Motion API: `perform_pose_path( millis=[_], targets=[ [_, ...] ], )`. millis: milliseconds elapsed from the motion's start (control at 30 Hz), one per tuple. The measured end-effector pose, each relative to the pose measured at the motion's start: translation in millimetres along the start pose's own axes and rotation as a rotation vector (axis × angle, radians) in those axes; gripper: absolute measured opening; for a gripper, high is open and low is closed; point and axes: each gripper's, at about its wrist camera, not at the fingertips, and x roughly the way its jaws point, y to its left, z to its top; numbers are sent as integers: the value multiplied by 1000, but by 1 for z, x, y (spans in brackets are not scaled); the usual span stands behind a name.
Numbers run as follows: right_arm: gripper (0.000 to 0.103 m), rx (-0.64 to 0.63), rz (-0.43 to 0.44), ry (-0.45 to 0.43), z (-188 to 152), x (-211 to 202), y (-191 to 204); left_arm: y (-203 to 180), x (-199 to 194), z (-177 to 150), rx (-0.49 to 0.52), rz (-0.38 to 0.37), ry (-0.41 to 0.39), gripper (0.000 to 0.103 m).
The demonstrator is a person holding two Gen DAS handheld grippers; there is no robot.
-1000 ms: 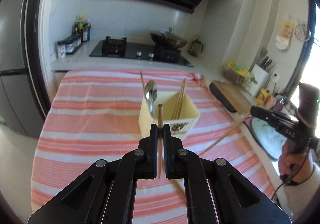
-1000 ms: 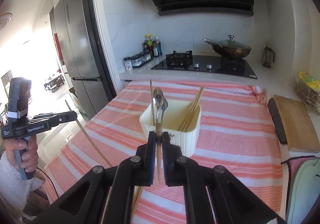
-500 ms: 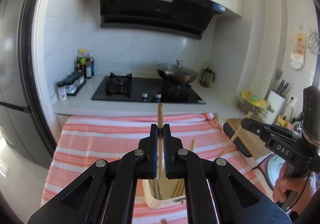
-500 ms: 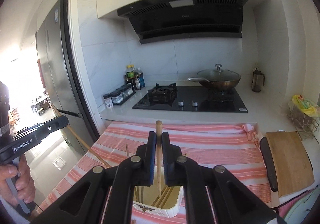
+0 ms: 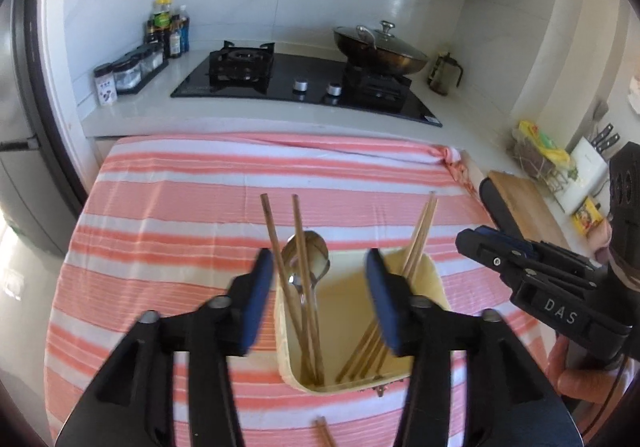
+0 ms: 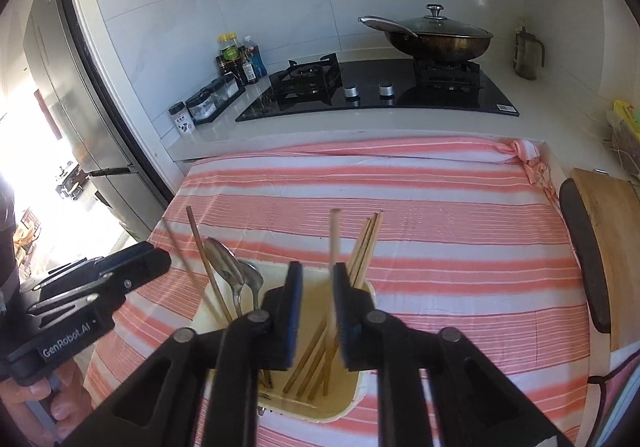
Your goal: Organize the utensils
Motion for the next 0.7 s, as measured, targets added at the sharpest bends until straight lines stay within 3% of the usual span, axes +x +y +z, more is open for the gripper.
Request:
perform_pose_path(
  millis=[33, 67, 133, 267, 367, 467, 600, 700],
  targets=[
    [47, 0, 5, -32, -1, -8, 2, 2, -11, -3, -1, -11, -32, 73],
    [54, -7, 8, -79, -4, -21, 3, 3, -18, -7, 5, -19, -50, 76],
    [54, -39, 4, -161, -12, -50, 7, 7, -37, -20, 28, -36, -54, 79],
    [72, -130, -38, -203, -58, -97, 11, 14, -64, -75, 105, -24, 1, 94],
    [72, -195, -101, -166, -121, -108, 6, 22, -65, -140, 120, -10, 92, 96],
    [72, -213, -167, -93, -194, -96, -3, 30, -56, -205, 82, 58, 147, 95],
    [72, -131, -187, 41, -267, -68, -20, 38, -42, -255, 43, 138, 123, 95],
    [72, -82, -208, 67, -295, -59, -25, 47, -33, -271, 4, 158, 88, 95]
  ],
)
